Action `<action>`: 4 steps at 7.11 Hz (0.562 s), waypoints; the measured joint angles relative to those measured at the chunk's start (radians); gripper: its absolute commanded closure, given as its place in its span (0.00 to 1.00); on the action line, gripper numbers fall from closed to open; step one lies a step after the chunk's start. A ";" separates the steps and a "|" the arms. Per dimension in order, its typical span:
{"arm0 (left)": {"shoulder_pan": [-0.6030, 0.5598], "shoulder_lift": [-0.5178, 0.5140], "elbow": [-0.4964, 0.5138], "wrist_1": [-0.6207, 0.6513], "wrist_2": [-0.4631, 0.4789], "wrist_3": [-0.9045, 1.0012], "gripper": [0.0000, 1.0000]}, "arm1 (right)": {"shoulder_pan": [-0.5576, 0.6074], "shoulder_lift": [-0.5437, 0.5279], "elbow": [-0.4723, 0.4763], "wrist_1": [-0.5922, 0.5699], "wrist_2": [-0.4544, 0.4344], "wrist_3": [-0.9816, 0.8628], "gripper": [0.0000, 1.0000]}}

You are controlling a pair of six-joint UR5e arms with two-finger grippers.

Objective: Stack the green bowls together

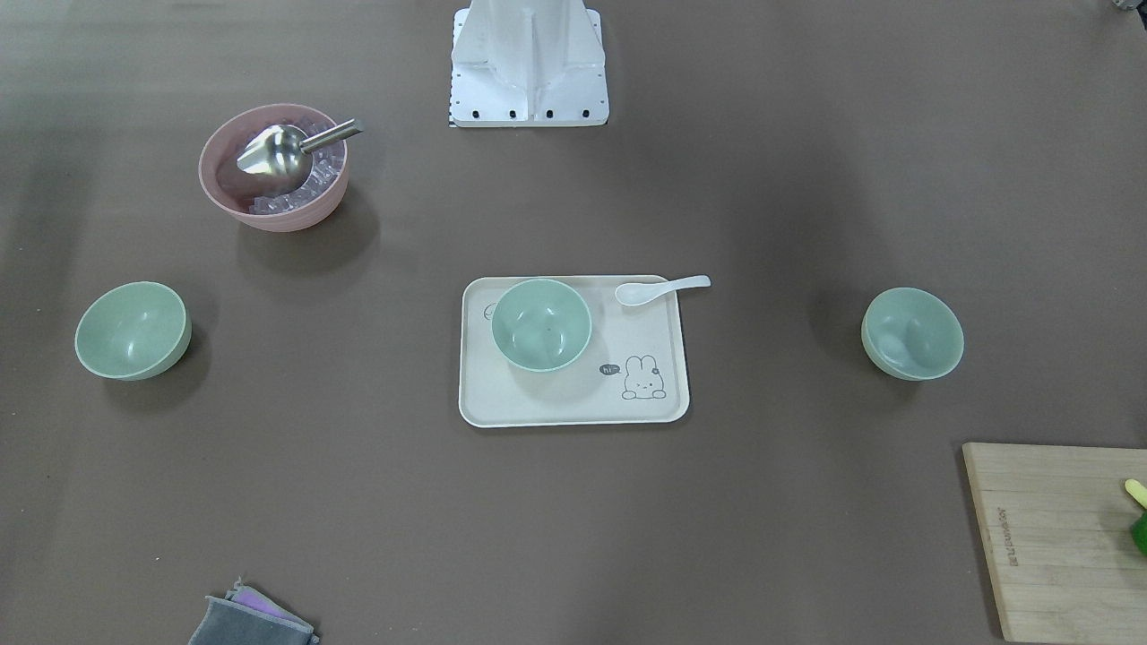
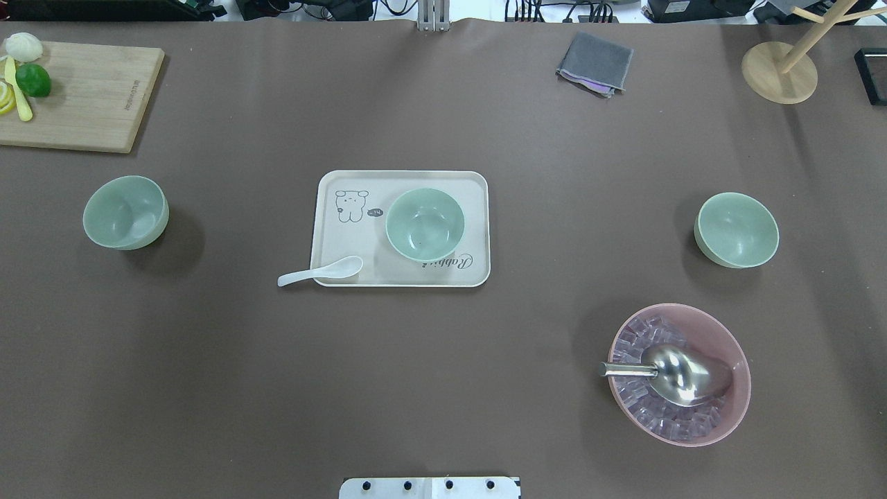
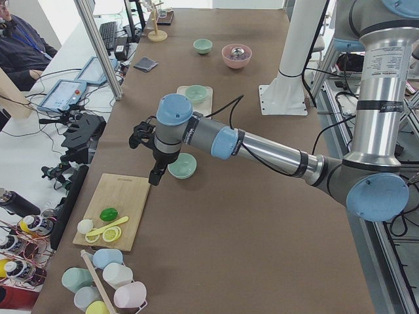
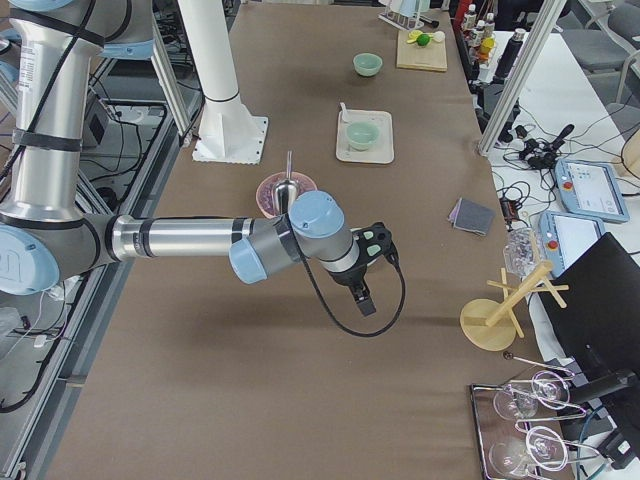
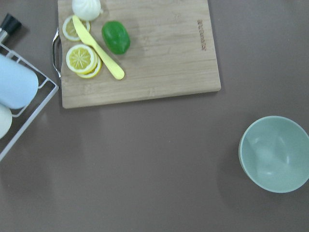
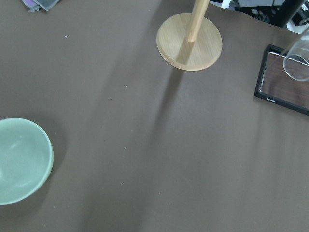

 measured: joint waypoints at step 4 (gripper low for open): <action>0.120 -0.019 0.125 -0.258 0.006 -0.161 0.01 | -0.208 0.160 -0.012 -0.002 -0.007 0.307 0.00</action>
